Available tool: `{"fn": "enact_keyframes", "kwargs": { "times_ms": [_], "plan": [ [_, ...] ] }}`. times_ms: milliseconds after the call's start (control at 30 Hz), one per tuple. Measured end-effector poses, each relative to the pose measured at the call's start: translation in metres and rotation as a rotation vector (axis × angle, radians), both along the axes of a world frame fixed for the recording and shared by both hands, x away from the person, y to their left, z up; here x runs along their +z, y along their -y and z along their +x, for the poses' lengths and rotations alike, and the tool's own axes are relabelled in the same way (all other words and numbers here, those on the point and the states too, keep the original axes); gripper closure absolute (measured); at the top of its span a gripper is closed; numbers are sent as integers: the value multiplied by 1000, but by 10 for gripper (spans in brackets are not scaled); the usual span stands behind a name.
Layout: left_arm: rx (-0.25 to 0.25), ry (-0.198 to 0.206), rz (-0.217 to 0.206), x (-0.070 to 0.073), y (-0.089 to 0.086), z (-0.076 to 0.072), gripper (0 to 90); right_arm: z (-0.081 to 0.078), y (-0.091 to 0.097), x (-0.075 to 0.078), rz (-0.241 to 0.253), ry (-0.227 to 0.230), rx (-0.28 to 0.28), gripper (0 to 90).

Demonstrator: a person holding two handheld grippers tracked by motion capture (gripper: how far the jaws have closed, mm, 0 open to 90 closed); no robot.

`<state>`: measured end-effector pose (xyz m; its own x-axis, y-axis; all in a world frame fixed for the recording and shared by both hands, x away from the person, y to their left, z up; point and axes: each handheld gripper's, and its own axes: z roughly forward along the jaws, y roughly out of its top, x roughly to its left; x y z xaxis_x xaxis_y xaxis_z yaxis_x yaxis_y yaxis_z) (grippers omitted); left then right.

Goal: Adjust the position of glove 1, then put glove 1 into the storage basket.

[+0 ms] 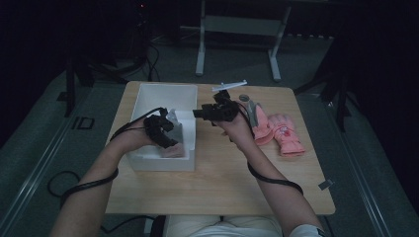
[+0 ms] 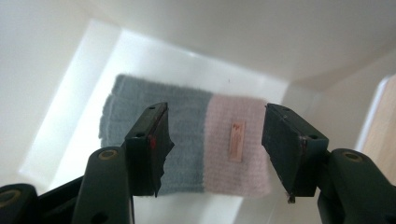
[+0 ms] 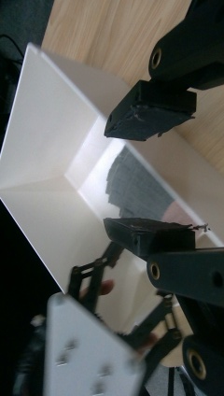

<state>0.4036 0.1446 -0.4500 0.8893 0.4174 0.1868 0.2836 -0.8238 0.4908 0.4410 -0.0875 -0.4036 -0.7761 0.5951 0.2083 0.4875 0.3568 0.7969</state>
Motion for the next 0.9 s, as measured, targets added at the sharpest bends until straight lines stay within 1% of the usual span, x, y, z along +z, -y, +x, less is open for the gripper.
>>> {"fn": "enact_keyframes", "kwargs": {
  "times_ms": [33,67,133,200,300,500,533,600,633,700,767,800,833,867,900],
  "plan": [
    [-2,-3,-8,2,1,-1,414,-2,5,0,-2,11,-2,495],
    [-7,-2,-7,4,3,-2,414,-4,9,0,-11,18,-4,495],
    [-14,-13,-32,9,5,-4,416,-7,18,-1,-15,22,-7,503],
    [-14,-8,-59,16,8,-5,421,-9,27,-4,-33,30,-12,504],
    [-3,-3,-102,24,13,-7,422,-11,39,-8,-43,35,-19,512],
    [-18,18,-125,38,32,-14,422,-15,59,-15,-61,59,-27,514],
    [-27,15,-136,39,36,-15,422,-16,62,-16,-67,68,-30,514],
    [-42,14,-153,41,44,-17,421,-17,69,-18,-69,68,-39,515],
    [-53,7,-164,42,48,-18,419,-17,72,-20,-69,72,-41,517],
    [-62,-10,-174,42,57,-19,384,-18,79,-22,-82,88,-47,520],
    [-62,-13,-173,41,65,-20,317,-19,86,-23,-87,87,-54,522],
    [-67,-12,-172,40,71,-21,269,-19,89,-24,-94,89,-57,525],
    [-70,-9,-172,40,74,-22,240,-19,94,-25,-101,91,-61,527],
    [-69,-4,-174,39,79,-23,221,-19,97,-25,-101,90,-64,528],
    [-70,-1,-170,39,84,-24,178,-19,101,-26,-98,90,-70,533]
  ]
}}
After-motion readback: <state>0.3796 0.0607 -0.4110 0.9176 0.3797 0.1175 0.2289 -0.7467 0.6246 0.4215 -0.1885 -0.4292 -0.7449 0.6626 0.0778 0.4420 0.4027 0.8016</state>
